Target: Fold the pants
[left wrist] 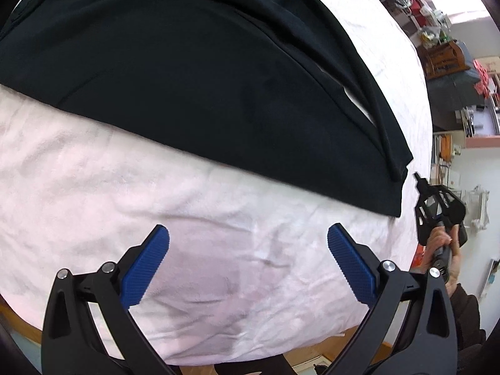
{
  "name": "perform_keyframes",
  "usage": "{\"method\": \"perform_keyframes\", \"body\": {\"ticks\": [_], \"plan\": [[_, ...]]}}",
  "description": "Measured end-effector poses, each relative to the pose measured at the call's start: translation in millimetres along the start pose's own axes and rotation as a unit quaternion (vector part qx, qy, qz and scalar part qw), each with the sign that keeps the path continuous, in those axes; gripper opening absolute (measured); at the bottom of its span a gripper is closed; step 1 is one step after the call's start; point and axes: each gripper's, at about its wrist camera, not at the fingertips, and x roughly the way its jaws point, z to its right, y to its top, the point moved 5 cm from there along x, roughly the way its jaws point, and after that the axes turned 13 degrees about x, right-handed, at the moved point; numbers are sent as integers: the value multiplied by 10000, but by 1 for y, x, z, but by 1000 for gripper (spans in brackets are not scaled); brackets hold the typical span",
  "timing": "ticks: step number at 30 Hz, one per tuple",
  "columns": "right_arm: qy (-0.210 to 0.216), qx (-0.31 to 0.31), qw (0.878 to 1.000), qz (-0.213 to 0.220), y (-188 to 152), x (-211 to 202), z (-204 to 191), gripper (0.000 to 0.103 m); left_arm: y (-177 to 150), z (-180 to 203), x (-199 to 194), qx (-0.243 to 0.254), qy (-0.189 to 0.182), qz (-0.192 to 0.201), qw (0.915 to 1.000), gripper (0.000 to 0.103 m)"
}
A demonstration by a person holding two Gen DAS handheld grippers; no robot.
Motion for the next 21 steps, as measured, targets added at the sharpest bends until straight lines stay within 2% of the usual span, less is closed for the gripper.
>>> {"method": "perform_keyframes", "body": {"ticks": [4, 6, 8, 10, 12, 16, 21], "plan": [[510, 264, 9973, -465, -10, 20, -17, 2, -5, 3, 0, 152, -51, -58, 9999, 101], [619, 535, 9947, -620, -12, 35, -19, 6, -8, 3, 0, 223, -8, -97, 9997, 101], [720, 976, 9892, -827, -15, 61, -17, 15, -10, 4, 0, 229, 13, -110, 9997, 101], [862, 1235, 9846, -890, -18, 77, -18, 37, -11, 5, -3, 280, 87, -96, 9995, 101], [1058, 1487, 9790, -914, -19, 95, -23, 41, -11, 3, -5, 402, 237, -81, 9989, 101], [778, 1682, 9788, -873, -23, 114, -17, 41, -11, -5, -8, 451, 415, -70, 9981, 101], [453, 2004, 9758, -751, -27, 117, 0, 41, -11, -21, -11, 203, 494, -100, 9985, 101]]}}
